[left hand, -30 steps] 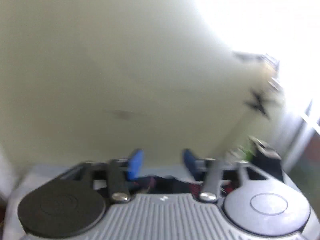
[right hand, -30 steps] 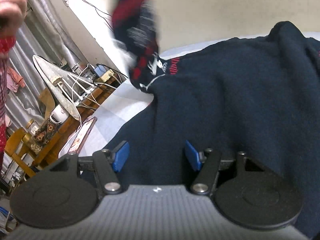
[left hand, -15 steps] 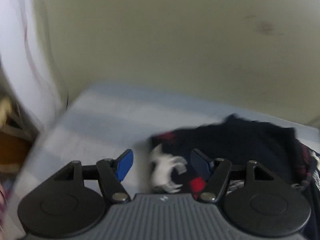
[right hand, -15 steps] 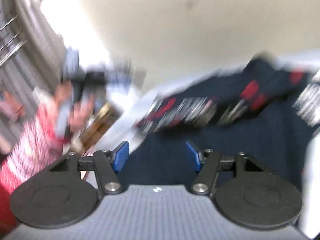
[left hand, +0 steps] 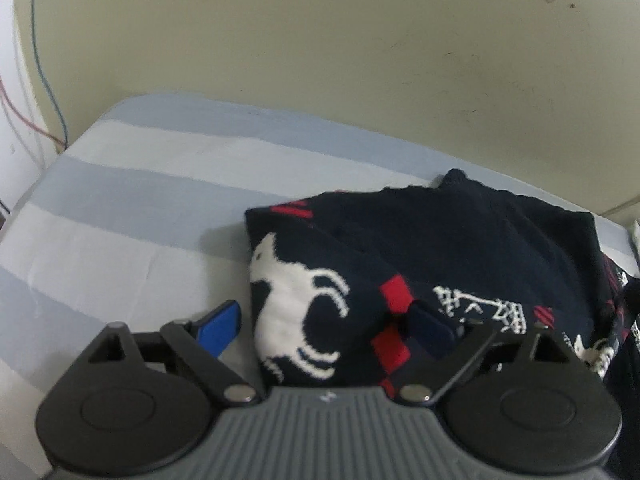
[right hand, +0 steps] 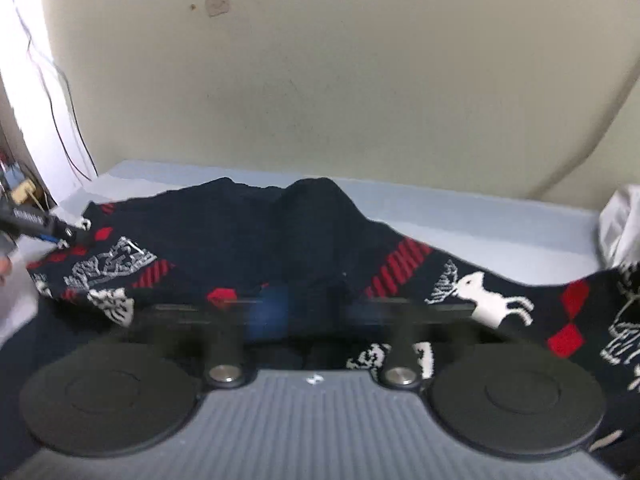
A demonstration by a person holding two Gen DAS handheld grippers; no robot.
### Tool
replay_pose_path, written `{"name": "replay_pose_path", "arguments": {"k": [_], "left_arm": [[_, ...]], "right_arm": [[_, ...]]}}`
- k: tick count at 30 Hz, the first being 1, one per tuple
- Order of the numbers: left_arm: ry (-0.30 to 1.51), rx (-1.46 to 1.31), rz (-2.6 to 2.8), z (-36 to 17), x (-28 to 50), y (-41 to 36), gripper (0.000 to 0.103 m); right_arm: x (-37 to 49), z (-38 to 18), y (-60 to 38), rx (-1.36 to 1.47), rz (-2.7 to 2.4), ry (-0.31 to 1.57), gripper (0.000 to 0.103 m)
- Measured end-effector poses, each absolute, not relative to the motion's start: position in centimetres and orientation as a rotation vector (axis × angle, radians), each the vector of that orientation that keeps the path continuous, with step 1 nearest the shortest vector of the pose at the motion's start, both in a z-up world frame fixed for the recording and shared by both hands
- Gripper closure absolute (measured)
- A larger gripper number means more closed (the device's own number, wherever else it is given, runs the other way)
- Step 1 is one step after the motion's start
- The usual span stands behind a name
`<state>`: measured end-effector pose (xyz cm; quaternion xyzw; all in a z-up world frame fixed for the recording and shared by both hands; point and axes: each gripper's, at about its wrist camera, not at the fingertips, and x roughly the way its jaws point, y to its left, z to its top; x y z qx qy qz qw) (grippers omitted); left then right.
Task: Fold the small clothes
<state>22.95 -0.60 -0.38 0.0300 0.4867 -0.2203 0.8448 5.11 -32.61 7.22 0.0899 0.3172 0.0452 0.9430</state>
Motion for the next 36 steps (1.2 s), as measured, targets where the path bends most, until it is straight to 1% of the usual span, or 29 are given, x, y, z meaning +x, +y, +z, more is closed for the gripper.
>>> {"name": "replay_pose_path", "arguments": {"k": [4, 7, 8, 10, 11, 12, 13, 15, 16, 17, 18, 19, 21, 23, 25, 27, 28, 29, 31, 33, 35, 36], "left_arm": [[0.977, 0.027, -0.472, 1.0, 23.4, -0.9, 0.01], [0.972, 0.007, -0.47, 1.1, 24.0, -1.4, 0.01], [0.98, 0.013, -0.467, 0.8, 24.1, -1.8, 0.01], [0.999, 0.025, -0.472, 0.1, 24.3, -2.6, 0.01], [1.005, 0.03, -0.477, -0.2, 24.3, -2.9, 0.01], [1.008, 0.035, -0.487, -0.6, 24.2, -3.2, 0.01], [1.008, 0.038, -0.497, -0.8, 24.2, -3.6, 0.011], [1.016, 0.058, -0.512, -1.2, 24.0, -4.2, 0.027], [1.012, 0.078, -0.518, -1.2, 23.8, -4.7, 0.047], [0.992, 0.111, -0.524, -1.1, 23.5, -5.2, 0.074], [0.97, 0.142, -0.525, -0.8, 23.2, -5.6, 0.079], [0.946, 0.153, -0.525, -0.4, 22.9, -5.8, 0.088], [0.877, 0.092, -0.527, 1.1, 23.2, -5.0, 0.088], [0.814, -0.003, -0.496, 2.0, 24.0, -3.4, 0.089], [0.851, -0.054, -0.466, 1.0, 25.0, -2.9, 0.089], [0.909, -0.003, -0.427, -1.0, 25.3, -3.6, 0.087], [0.914, 0.026, -0.413, -1.8, 25.1, -3.9, 0.08], [0.874, 0.047, -0.402, -2.0, 24.5, -3.9, 0.073], [0.843, 0.084, -0.389, -2.1, 23.9, -4.0, 0.07], [0.849, 0.066, -0.393, -2.1, 24.0, -3.6, 0.07], [0.861, 0.036, -0.401, -2.1, 24.1, -3.3, 0.074], [0.862, 0.031, -0.403, -2.0, 24.2, -3.0, 0.075]], "right_arm": [[2.4, 12.8, -33.4, 0.116, 0.062, 0.431, 0.093], [0.1, 15.4, -35.5, 0.075, 0.028, 0.253, 0.092], [-0.8, 15.5, -35.9, 0.043, 0.016, 0.213, 0.087], [-2.0, 14.4, -36.6, 0.013, 0.023, 0.223, 0.078], [-2.4, 13.4, -37.1, 0.026, 0.057, 0.271, 0.062], [-2.9, 12.1, -37.5, 0.047, 0.082, 0.334, 0.053], [-3.3, 11.1, -37.6, 0.056, 0.091, 0.376, 0.052], [-4.1, 9.2, -37.6, 0.046, 0.088, 0.436, 0.052], [-4.2, 8.6, -37.6, 0.046, 0.083, 0.454, 0.052], [-4.1, 7.9, -37.7, 0.061, 0.08, 0.479, 0.051], [-3.7, 7.6, -37.8, 0.083, 0.077, 0.505, 0.05], [-3.2, 7.1, -37.9, 0.107, 0.074, 0.538, 0.049], [-1.9, 6.2, -37.5, 0.13, 0.072, 0.597, 0.05], [-1.0, 5.7, -35.5, 0.088, 0.063, 0.595, 0.05], [-0.4, 5.0, -34.7, 0.082, 0.065, 0.606, 0.05], [0.6, 4.2, -33.9, 0.046, 0.052, 0.659, 0.05], [0.9, 4.1, -33.6, 0.011, 0.04, 0.662, 0.05], [0.9, 4.3, -33.6, -0.002, 0.039, 0.658, 0.049], [1.3, 4.8, -34.0, 0.031, 0.047, 0.664, 0.049], [2.1, 5.0, -34.4, 0.035, 0.023, 0.683, 0.045], [2.9, 4.5, -34.0, -0.015, 0.012, 0.708, 0.046], [3.2, 4.3, -33.6, -0.039, 0.02, 0.706, 0.049]]}}
